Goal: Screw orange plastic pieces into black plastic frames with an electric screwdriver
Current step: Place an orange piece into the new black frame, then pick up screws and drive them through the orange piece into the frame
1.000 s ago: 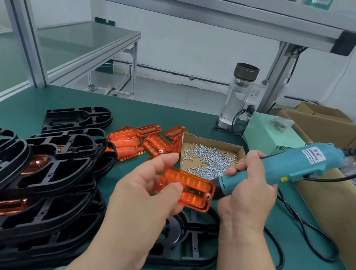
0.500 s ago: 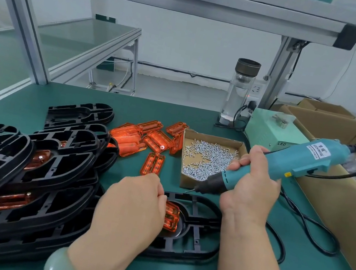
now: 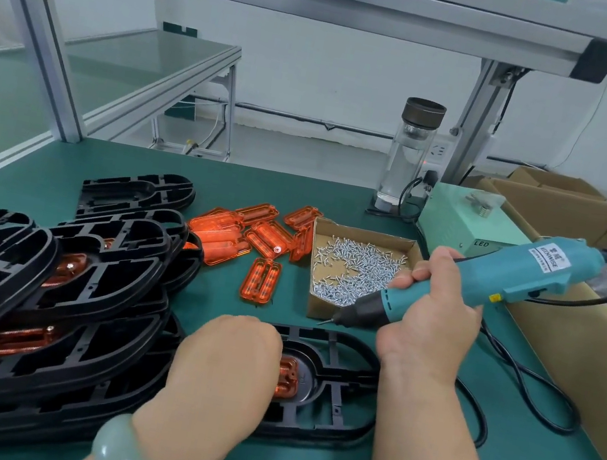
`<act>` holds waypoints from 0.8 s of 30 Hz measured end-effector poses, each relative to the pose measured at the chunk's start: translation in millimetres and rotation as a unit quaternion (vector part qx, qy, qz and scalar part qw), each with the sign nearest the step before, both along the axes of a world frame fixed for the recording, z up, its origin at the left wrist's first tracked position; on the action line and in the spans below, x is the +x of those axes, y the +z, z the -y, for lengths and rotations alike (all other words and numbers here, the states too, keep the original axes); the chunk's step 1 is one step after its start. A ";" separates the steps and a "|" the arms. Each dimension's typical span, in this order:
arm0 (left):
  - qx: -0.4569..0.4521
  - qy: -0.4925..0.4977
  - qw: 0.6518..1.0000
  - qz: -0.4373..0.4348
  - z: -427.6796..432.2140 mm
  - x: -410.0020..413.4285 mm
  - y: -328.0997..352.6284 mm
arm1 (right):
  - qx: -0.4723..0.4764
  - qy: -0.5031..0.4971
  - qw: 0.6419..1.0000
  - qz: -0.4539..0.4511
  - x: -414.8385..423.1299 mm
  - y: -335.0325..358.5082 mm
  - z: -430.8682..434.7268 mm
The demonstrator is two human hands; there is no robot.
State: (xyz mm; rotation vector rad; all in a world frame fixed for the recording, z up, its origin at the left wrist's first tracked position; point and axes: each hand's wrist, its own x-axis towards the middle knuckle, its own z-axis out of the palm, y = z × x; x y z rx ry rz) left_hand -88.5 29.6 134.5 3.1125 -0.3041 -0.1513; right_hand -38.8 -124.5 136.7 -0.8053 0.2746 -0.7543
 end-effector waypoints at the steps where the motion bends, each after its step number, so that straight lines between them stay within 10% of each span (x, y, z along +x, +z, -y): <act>1: 0.004 -0.005 1.000 -0.004 0.0 0.0 0.0 | 0.001 0.000 1.000 0.000 -0.4 0.3 0.2; 9: -0.003 -0.033 0.998 -0.049 10.3 12.1 -3.7 | 0.013 0.000 1.000 0.002 -2.2 1.2 2.0; 18: -0.205 -0.051 0.970 0.124 26.1 50.7 21.6 | 0.009 -0.012 1.000 0.020 0.3 0.5 6.7; 24: -0.107 -0.105 0.989 -0.008 55.7 117.4 6.5 | 0.024 -0.010 1.000 0.010 2.0 0.0 6.8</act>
